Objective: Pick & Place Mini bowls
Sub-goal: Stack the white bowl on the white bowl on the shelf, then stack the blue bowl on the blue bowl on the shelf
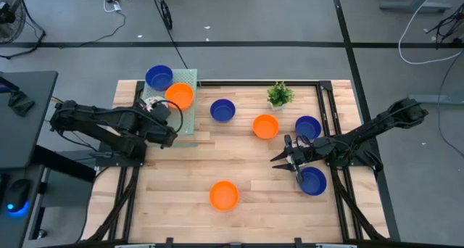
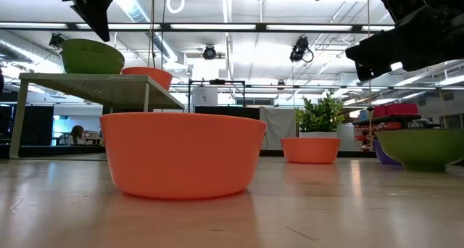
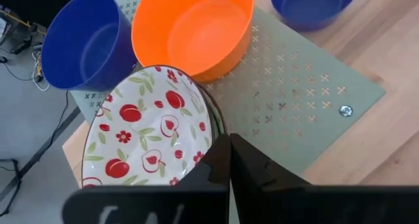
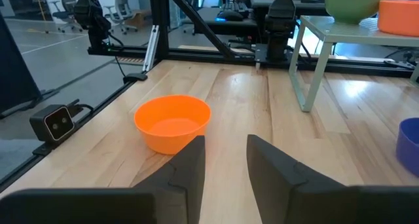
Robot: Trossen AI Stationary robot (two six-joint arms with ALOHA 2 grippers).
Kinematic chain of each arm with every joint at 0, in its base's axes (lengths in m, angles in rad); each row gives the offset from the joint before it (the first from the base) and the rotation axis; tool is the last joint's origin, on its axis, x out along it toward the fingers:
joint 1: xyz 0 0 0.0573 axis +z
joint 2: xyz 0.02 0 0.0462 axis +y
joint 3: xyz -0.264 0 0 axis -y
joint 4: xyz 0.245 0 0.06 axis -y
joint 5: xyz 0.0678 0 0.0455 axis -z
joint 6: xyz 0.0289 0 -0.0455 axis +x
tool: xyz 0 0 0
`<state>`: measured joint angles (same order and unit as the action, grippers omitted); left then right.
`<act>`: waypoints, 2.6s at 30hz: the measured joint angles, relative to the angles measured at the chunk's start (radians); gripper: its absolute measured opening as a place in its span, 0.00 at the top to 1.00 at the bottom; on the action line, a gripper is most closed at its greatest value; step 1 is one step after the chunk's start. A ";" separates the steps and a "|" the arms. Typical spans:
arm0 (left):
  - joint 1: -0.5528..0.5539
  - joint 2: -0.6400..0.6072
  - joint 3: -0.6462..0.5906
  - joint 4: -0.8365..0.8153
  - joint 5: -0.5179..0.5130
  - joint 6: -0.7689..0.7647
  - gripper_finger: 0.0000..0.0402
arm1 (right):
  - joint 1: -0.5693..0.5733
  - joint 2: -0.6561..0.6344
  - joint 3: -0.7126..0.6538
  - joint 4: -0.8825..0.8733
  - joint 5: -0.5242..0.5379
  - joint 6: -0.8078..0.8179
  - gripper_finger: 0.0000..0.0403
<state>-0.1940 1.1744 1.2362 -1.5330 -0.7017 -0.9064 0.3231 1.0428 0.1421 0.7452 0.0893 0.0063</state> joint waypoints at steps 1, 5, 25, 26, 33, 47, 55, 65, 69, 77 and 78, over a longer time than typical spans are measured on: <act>0.000 0.000 0.000 0.001 0.000 -0.003 0.99 | 0.000 0.000 0.000 0.000 0.000 0.000 0.72; 0.000 -0.001 0.000 -0.003 0.017 -0.018 0.99 | 0.000 0.000 0.000 0.000 0.000 0.000 0.72; 0.087 -0.003 0.000 -0.038 -0.002 -0.057 1.00 | 0.000 0.000 0.000 0.000 0.001 -0.004 0.72; 0.086 -0.003 0.000 -0.038 0.011 -0.060 1.00 | 0.000 0.000 0.000 0.000 0.001 -0.004 0.72; 0.085 -0.003 0.000 -0.032 0.052 -0.073 0.99 | 0.000 0.000 0.000 0.000 0.001 -0.004 0.72; 0.048 -0.003 0.000 -0.024 0.005 -0.102 0.99 | 0.000 0.000 0.000 -0.003 0.001 -0.005 0.72; -0.016 -0.003 0.000 -0.024 -0.011 -0.172 0.99 | 0.000 0.000 0.000 -0.007 0.001 -0.005 0.72; -0.113 0.009 0.001 0.400 -0.188 0.071 0.99 | 0.000 0.000 0.000 -0.004 0.001 -0.015 0.72; -0.162 0.093 0.001 0.824 -0.178 0.403 0.99 | 0.000 0.000 0.000 0.001 0.004 -0.016 0.72; -0.121 0.414 0.002 1.326 -0.117 0.675 0.99 | 0.000 0.000 0.000 0.002 0.004 -0.016 0.72; -0.103 0.450 0.002 1.342 -0.101 0.674 0.99 | 0.000 0.000 0.000 0.002 0.004 -0.016 0.72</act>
<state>-0.2966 1.6248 1.2381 -0.1907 -0.8023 -0.2321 0.3232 1.0430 0.1421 0.7473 0.0933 -0.0093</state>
